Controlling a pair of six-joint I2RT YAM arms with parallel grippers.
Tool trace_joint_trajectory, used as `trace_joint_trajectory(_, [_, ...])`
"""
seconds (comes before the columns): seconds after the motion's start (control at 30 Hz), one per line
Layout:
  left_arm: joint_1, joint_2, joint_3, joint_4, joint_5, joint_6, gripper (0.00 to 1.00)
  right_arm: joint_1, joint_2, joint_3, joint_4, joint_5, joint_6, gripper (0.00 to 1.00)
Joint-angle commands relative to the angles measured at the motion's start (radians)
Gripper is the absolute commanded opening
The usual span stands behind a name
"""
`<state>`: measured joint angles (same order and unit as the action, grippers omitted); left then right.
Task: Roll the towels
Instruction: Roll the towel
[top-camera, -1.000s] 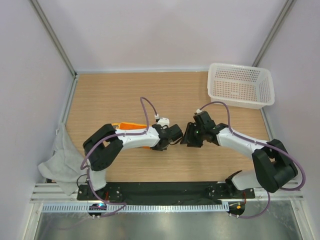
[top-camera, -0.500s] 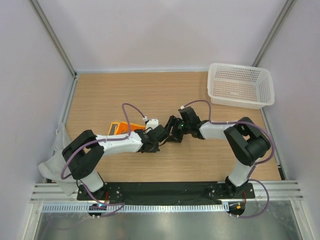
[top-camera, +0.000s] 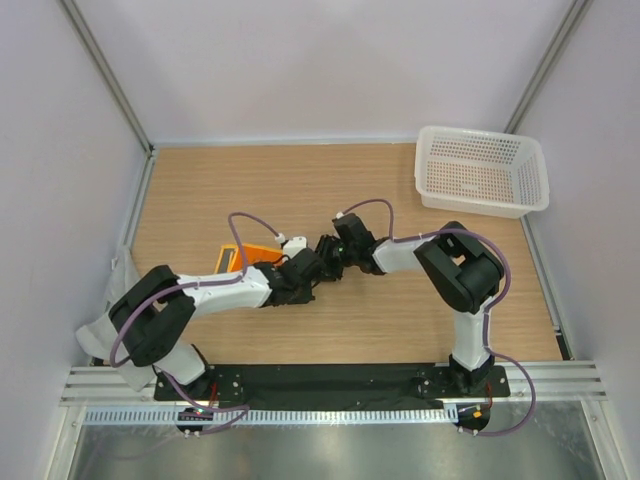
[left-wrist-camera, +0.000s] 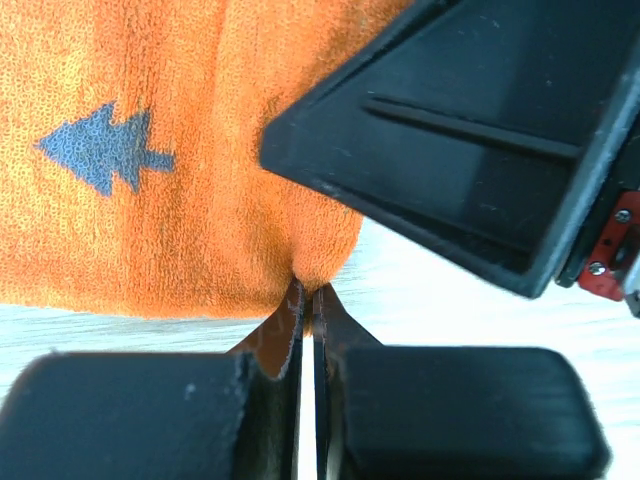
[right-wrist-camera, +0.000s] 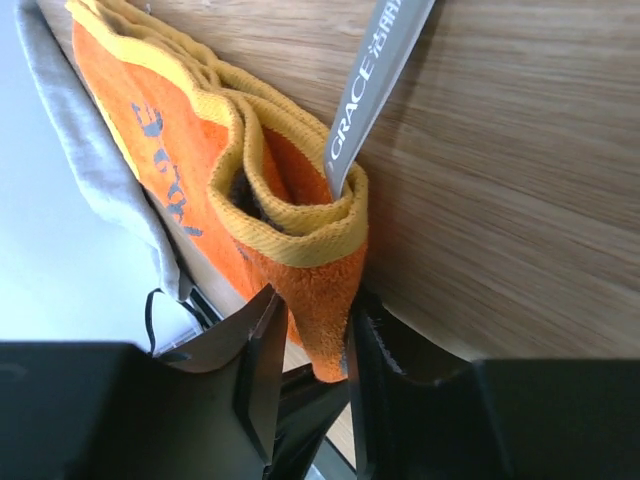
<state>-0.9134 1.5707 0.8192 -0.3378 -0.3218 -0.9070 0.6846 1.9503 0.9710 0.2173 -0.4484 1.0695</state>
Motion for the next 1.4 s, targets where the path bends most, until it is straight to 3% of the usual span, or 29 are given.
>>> trace_joint_trajectory(0.0, [0.019, -0.027, -0.045, 0.029, 0.050, -0.004, 0.01, -0.019, 0.002, 0.031, -0.025, 0.031, -0.032, 0.35])
trace_joint_trajectory(0.4, [0.024, -0.077, -0.094, 0.054, 0.058, -0.021, 0.01, -0.099, 0.053, 0.075, -0.084, 0.022, -0.105, 0.18])
trace_joint_trajectory(0.57, [0.025, -0.077, -0.094, 0.057, 0.058, -0.021, 0.01, -0.115, 0.073, 0.098, -0.104, 0.020, -0.117, 0.17])
trace_joint_trajectory(0.67, [0.025, -0.075, -0.094, 0.056, 0.059, -0.021, 0.01, -0.132, 0.072, 0.113, -0.142, 0.033, -0.146, 0.23])
trace_joint_trajectory(0.77, [0.027, -0.075, -0.086, 0.059, 0.069, -0.018, 0.01, -0.161, 0.067, 0.156, -0.211, 0.053, -0.198, 0.39])
trace_joint_trajectory(0.93, [0.027, -0.084, -0.078, 0.060, 0.087, -0.029, 0.00, -0.221, 0.016, 0.219, -0.381, 0.095, -0.285, 0.49])
trace_joint_trajectory(1.07, [0.047, -0.139, -0.130, 0.137, 0.154, -0.078, 0.00, -0.255, -0.069, 0.230, -0.476, 0.131, -0.353, 0.52])
trace_joint_trajectory(1.37, [0.192, -0.242, -0.308, 0.482, 0.484, -0.223, 0.00, -0.269, -0.244, 0.180, -0.536, 0.102, -0.390, 0.52])
